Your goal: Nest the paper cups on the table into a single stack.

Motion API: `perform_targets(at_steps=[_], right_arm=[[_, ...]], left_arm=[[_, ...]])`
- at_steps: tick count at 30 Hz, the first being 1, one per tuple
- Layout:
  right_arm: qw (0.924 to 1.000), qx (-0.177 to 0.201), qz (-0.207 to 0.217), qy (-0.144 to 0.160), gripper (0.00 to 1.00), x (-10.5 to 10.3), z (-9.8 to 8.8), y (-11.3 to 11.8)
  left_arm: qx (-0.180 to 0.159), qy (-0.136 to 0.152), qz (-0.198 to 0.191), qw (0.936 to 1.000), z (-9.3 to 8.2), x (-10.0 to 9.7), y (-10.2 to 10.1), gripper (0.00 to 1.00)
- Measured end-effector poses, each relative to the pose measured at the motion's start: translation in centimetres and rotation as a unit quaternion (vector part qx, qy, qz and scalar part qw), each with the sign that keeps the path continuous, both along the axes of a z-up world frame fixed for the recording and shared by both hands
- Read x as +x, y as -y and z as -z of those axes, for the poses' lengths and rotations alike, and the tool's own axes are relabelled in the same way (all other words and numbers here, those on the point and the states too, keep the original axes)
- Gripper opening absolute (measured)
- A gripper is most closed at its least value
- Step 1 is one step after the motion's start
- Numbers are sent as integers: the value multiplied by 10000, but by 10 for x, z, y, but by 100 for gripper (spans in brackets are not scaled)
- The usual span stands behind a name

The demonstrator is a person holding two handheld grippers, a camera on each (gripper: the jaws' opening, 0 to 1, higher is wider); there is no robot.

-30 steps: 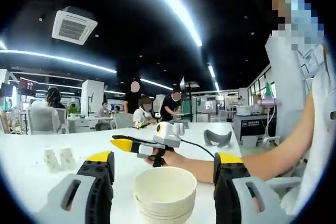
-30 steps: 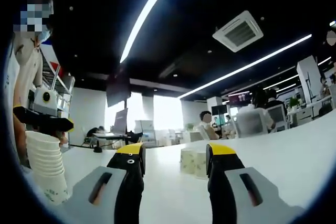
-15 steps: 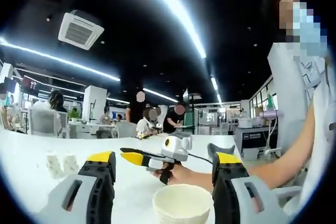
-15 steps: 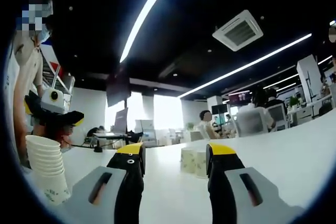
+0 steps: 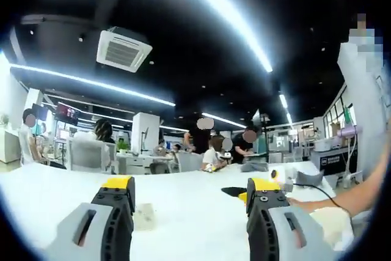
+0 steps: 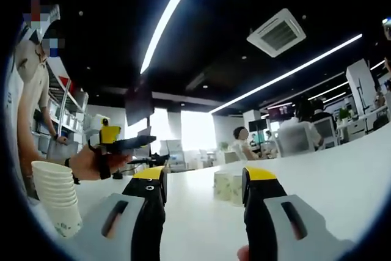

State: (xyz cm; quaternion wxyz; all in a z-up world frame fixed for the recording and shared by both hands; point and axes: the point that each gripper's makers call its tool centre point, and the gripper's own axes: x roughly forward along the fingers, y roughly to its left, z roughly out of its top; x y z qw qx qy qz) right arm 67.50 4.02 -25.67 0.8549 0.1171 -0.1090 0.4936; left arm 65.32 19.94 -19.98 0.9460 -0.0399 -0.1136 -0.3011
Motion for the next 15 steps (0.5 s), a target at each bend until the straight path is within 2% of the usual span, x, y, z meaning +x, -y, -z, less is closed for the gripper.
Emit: perform_targets(at_steps=[4,7,9,12,15], right_arm=[[10000,-19,-12,-27,52,1,2,0],[10000,-40,-35,-55,52,3,4,-1],[10000,-70,-39,-53,52,4,5,-2],[10000,-61,-22,-40,52,4,4,0],[10000,-53,0,-31,52,4,3,1]], left_arm=[[225,-28,-250,9994,20,31,-15,75],[294,-94,-331,9990,34,44,-19,75],[330,-250,-402,9983,51,55,-23,77],[294,-437,-456,9976,72,62,-27,78],[309,-466,-463,9974,84,58,-25,78]])
